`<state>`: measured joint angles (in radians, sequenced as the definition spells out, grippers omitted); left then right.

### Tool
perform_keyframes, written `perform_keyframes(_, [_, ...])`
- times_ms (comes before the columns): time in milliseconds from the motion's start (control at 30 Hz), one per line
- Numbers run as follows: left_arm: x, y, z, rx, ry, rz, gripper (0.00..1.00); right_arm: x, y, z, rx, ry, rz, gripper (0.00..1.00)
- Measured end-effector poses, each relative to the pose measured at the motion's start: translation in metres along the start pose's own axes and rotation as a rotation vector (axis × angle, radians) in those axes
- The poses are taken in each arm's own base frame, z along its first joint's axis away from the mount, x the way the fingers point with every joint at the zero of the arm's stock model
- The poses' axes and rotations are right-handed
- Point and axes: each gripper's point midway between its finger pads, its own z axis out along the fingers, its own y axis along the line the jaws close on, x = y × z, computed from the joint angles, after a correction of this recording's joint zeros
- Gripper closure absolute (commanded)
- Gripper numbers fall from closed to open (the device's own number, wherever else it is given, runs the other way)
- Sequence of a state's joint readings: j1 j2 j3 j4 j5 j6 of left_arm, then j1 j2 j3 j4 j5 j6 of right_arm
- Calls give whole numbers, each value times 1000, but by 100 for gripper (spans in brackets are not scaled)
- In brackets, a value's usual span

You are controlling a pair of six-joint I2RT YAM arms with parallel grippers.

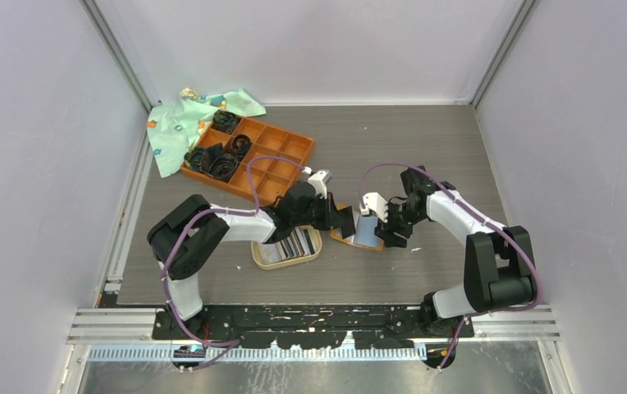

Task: Put the credit cards into the card holder
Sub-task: Insert the credit card into the card holder.

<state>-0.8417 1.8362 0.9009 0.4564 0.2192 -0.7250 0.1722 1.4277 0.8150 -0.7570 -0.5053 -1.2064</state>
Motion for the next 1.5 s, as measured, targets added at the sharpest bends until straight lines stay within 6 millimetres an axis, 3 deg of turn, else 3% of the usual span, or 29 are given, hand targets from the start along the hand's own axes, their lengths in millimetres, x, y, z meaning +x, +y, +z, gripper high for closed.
perform_keyframes(233, [-1,0,0,9,2,-7,100,-2,-20,4,71,22,-45,66])
perform_keyframes(433, [0,-1,0,14,8,-22,100,-1,-40,1,159,48,-49,80])
perform_keyframes(533, [0,-1,0,17,10,-33,100,1,-52,-3,219,64,-45,77])
perform_keyframes(667, [0,-2,0,18,10,-55,100,0,-58,-5,251,64,-22,57])
perform_keyframes(767, [0,-3,1,21,6,-75,100,-3,-55,-4,242,47,6,49])
perform_keyframes(933, [-2,-4,7,37,-13,-108,100,-18,-51,-10,232,-22,50,48])
perform_keyframes(1100, [-2,-3,14,53,-30,-135,100,-33,-47,-13,205,-88,72,54])
perform_keyframes(1367, [-11,-8,16,82,-67,-157,100,-8,-44,11,108,12,174,59])
perform_keyframes(1500, [-12,-9,16,87,-76,-168,100,-4,-45,12,100,36,189,60])
